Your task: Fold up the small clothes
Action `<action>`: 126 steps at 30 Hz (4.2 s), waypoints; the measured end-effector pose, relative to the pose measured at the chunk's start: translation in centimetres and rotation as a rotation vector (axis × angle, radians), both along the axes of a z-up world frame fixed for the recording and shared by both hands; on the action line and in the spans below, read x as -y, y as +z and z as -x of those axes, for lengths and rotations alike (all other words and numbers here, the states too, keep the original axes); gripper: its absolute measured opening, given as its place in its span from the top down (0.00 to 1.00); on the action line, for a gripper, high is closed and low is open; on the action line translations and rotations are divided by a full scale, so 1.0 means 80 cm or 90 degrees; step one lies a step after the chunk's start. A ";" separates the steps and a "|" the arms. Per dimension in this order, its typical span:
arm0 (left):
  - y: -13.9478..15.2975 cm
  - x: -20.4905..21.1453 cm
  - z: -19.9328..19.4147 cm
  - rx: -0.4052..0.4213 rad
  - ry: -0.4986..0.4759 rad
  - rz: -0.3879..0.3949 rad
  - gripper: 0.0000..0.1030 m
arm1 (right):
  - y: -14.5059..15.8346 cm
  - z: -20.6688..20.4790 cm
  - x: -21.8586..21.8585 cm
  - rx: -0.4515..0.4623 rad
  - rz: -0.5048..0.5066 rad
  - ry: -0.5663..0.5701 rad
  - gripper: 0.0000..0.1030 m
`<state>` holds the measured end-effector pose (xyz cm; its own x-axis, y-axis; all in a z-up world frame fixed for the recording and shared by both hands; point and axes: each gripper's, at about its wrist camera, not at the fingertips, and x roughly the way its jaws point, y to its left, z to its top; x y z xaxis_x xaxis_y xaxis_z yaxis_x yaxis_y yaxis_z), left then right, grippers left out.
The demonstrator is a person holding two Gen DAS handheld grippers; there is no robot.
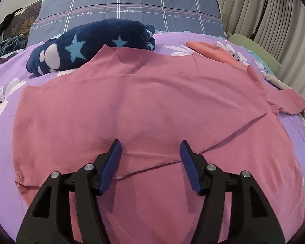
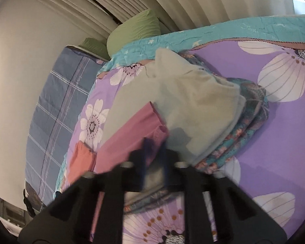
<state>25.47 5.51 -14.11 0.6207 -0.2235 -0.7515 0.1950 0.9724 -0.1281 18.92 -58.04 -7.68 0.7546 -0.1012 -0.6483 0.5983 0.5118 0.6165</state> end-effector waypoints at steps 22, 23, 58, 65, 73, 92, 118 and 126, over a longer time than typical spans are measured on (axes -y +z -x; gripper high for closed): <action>-0.003 -0.052 0.002 0.001 0.014 0.205 0.46 | -0.026 -0.122 -0.611 0.047 0.155 0.781 0.97; -0.004 -0.057 0.002 0.000 0.018 0.221 0.51 | -0.037 -0.120 -0.612 0.035 0.157 0.785 0.97; 0.176 -0.033 -0.027 0.103 -0.013 0.189 0.98 | -0.044 -0.087 -0.483 0.043 0.146 0.627 0.83; 0.191 -0.072 -0.012 0.127 0.021 0.165 0.98 | -0.075 -0.097 -0.438 0.039 0.060 0.559 0.96; 0.152 -0.128 -0.004 0.118 0.101 0.111 0.98 | -0.076 -0.090 -0.448 0.037 0.095 0.572 0.95; 0.015 -0.114 -0.020 0.005 0.116 0.046 0.52 | -0.064 -0.080 -0.466 0.021 0.149 0.623 0.78; 0.002 -0.087 -0.018 0.014 0.096 -0.033 0.39 | -0.054 -0.269 -0.400 -0.102 0.207 0.551 0.97; 0.002 -0.089 -0.018 0.013 0.095 -0.028 0.38 | -0.006 -0.147 -0.442 -0.017 0.272 0.659 0.77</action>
